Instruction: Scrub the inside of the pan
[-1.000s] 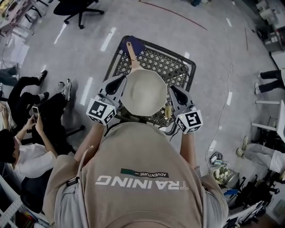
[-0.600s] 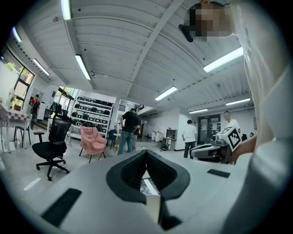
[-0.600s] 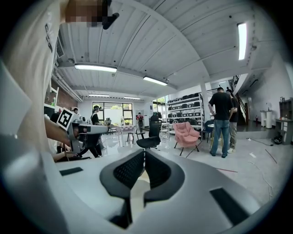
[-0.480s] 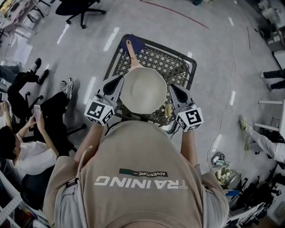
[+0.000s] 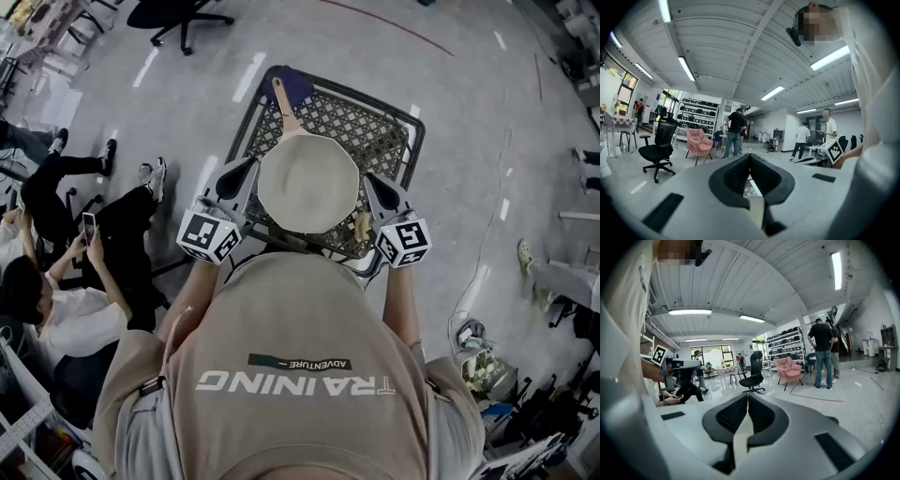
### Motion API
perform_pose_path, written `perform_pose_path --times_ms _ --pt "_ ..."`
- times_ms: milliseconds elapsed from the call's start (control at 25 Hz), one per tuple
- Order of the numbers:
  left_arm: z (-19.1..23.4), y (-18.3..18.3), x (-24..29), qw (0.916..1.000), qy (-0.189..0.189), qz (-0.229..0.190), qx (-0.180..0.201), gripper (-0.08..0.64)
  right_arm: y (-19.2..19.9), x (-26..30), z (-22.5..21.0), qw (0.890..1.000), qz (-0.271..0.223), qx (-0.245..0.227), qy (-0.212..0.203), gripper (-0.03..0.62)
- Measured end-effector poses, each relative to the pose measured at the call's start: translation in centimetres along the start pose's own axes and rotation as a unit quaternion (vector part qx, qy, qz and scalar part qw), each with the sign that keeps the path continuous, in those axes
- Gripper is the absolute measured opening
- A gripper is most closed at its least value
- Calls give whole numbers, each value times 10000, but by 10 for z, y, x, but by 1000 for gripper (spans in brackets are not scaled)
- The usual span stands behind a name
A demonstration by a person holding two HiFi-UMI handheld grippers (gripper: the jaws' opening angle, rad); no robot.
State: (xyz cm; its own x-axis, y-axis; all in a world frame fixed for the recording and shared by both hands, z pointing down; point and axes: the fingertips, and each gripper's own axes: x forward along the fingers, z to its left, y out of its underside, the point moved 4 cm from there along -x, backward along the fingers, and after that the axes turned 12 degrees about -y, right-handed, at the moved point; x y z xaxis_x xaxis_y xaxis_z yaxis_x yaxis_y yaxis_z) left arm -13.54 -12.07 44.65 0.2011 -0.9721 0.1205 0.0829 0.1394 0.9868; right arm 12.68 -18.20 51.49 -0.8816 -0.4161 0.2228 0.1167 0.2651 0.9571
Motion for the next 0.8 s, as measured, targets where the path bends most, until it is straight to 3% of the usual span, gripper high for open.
perform_pose_path --times_ms 280,440,520,600,800 --pt "-2 6 -9 9995 -24 292 154 17 67 -11 -25 9976 412 512 226 20" --pt "-13 11 -13 9991 -2 375 198 17 118 -16 -28 9930 1104 419 101 21" --pt "-19 12 -13 9990 44 383 233 17 154 -19 -28 9861 1560 574 63 56" --pt "-25 12 -12 9988 100 378 280 17 190 -24 -26 9755 2064 761 85 163" --pt "-28 10 -12 9988 113 355 321 17 246 -41 -22 9531 2834 1016 316 166"
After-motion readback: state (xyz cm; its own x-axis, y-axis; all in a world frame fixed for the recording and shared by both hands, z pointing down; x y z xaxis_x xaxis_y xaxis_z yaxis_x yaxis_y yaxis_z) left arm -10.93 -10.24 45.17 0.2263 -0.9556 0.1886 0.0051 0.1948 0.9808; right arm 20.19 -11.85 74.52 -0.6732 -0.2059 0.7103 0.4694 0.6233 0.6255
